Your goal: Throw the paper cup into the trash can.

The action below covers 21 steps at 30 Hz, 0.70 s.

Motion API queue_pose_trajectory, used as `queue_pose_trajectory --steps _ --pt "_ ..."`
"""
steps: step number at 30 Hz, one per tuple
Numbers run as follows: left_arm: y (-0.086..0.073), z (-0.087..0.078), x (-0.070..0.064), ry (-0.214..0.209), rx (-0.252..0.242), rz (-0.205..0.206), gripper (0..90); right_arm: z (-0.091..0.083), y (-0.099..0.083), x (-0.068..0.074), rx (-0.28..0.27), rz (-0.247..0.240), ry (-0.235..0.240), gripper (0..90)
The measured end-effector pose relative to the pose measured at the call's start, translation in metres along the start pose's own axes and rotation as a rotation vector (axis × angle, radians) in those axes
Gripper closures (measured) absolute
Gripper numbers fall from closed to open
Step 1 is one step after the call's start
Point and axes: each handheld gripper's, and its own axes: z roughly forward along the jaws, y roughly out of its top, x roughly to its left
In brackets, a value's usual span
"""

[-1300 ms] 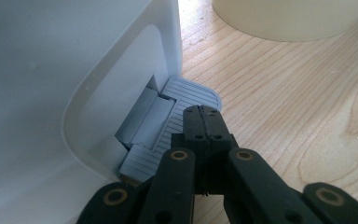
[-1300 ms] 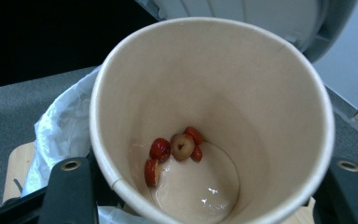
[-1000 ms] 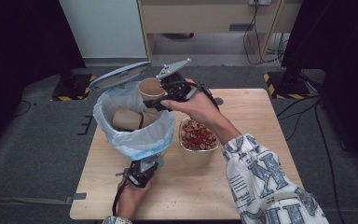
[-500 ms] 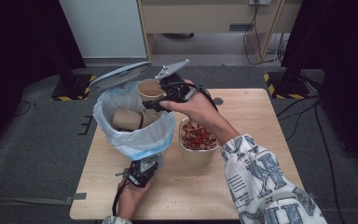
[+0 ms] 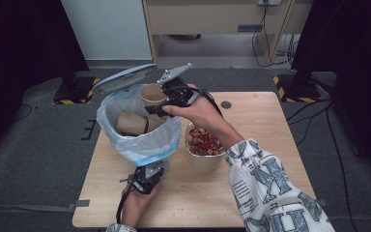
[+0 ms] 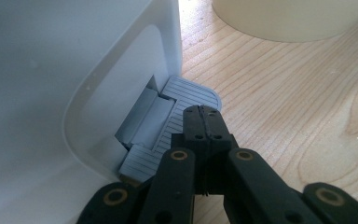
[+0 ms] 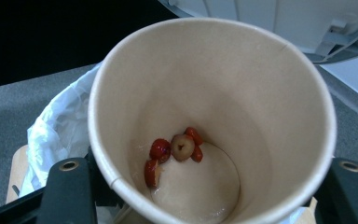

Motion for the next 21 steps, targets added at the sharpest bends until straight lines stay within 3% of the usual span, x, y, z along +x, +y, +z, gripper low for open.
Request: queue_pose_trajectory --steps 8,10,21 --pt "0.000 0.000 0.000 -0.004 -0.001 -0.002 90.0 0.011 -0.003 0.000 0.043 -0.014 -0.021 30.3" --pt "0.000 0.000 0.000 -0.001 -0.002 -0.003 90.0 0.015 -0.005 0.001 0.065 -0.018 -0.033 19.8" --pt "0.000 0.000 0.000 -0.003 -0.002 -0.002 90.0 -0.002 -0.005 0.000 -0.004 0.001 -0.039 10.3"
